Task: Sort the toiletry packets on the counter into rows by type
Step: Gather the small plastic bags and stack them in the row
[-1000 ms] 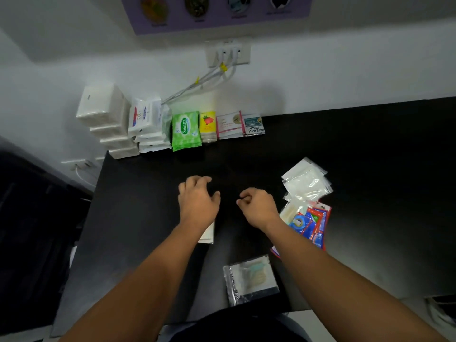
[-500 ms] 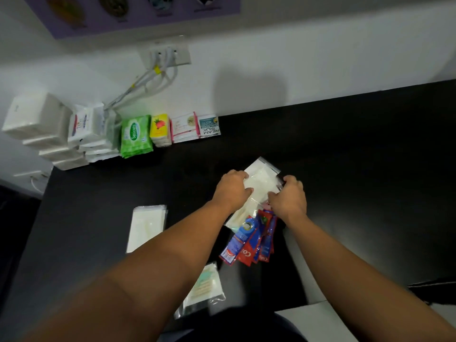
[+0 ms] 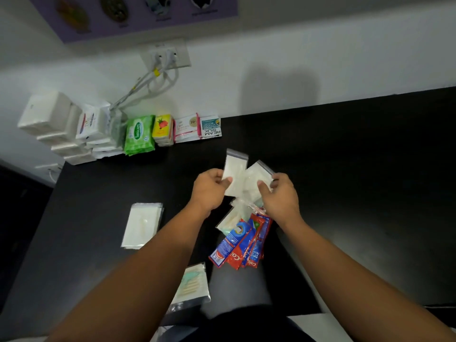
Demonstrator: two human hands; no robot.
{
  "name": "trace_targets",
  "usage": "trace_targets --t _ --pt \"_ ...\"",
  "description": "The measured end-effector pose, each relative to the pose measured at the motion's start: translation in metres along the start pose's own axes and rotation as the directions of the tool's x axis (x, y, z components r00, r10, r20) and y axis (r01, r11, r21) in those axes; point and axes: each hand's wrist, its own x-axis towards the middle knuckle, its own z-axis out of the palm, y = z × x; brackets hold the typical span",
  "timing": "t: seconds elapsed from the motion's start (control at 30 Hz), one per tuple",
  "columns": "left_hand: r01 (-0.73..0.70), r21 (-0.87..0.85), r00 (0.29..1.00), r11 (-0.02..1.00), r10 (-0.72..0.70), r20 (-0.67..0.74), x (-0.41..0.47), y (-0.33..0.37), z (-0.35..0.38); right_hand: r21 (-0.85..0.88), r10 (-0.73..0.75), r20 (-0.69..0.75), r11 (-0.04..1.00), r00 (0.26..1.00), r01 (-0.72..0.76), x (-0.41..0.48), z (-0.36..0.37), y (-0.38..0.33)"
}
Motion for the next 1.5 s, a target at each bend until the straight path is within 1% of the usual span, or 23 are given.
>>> trace_targets --t 0.07,0.13,0.2,0.23,0.27,0.33,0.43,0.57,0.67,0.73,0.87,1.0,1.1,1.2,1.33,1.5 --pt "0.027 -0.162 0.999 0.986 -0.03 -0.014 -0.012 0.0 -0.016 0.117 -0.056 0.147 0.992 0.987 0.039 -0.009 0.009 -0.012" --pt "0.049 -0.248 0.999 0.968 -0.053 -0.011 -0.022 0.0 -0.035 0.222 -0.109 0.264 0.974 0.958 0.049 -0.017 0.024 -0.024" --pt "0.072 -0.28 0.997 0.957 -0.075 0.0 -0.031 -0.004 -0.054 0.317 -0.125 0.311 0.948 0.942 0.021 -0.024 0.042 -0.036" --pt "0.081 -0.288 0.997 0.954 -0.082 0.009 -0.035 -0.006 -0.063 0.335 -0.117 0.319 0.942 0.94 0.003 -0.027 0.052 -0.041" --pt "0.085 -0.296 0.996 0.951 -0.084 0.016 -0.04 -0.01 -0.072 0.328 -0.096 0.328 0.944 0.94 -0.018 -0.03 0.062 -0.046" --pt "0.086 -0.312 0.996 0.946 -0.086 0.015 -0.048 -0.019 -0.09 0.255 -0.05 0.352 0.966 0.935 -0.044 -0.035 0.081 -0.052" --pt "0.086 -0.295 0.995 0.952 -0.096 -0.017 -0.057 -0.038 -0.118 0.252 -0.062 0.436 0.966 0.898 -0.055 -0.046 0.107 -0.057" --pt "0.102 -0.19 0.983 0.977 -0.128 -0.133 -0.06 -0.067 -0.158 0.245 -0.007 0.506 0.96 0.862 -0.136 -0.064 0.141 -0.065" --pt "0.138 -0.167 0.967 0.976 -0.169 -0.188 -0.056 -0.087 -0.186 0.188 0.024 0.542 0.971 0.84 -0.15 -0.079 0.165 -0.076" --pt "0.171 -0.142 0.96 0.975 -0.197 -0.198 -0.054 -0.1 -0.202 0.14 0.044 0.548 0.98 0.835 -0.143 -0.087 0.181 -0.081" --pt "0.223 0.095 0.955 0.97 -0.198 -0.22 -0.054 -0.13 -0.225 -0.001 0.118 0.518 0.991 0.847 -0.137 -0.1 0.208 -0.081" --pt "0.244 0.243 0.96 0.939 -0.197 -0.199 -0.056 -0.153 -0.234 -0.118 0.15 0.448 0.987 0.881 -0.107 -0.112 0.227 -0.077" --pt "0.193 0.246 0.974 0.95 -0.156 -0.161 -0.053 -0.161 -0.235 -0.229 0.075 0.372 0.973 0.925 0.013 -0.119 0.235 -0.078" --pt "0.103 0.257 0.988 0.961 -0.07 -0.136 -0.05 -0.161 -0.233 -0.299 0.01 0.324 0.95 0.946 0.092 -0.12 0.243 -0.082" --pt "-0.025 0.37 0.998 0.929 0.046 -0.05 -0.046 -0.157 -0.232 -0.332 0.004 0.311 0.938 0.95 0.104 -0.118 0.255 -0.089" --pt "-0.041 0.475 0.998 0.879 0.062 -0.029 -0.042 -0.157 -0.229 -0.327 -0.002 0.274 0.94 0.962 0.095 -0.116 0.262 -0.088"
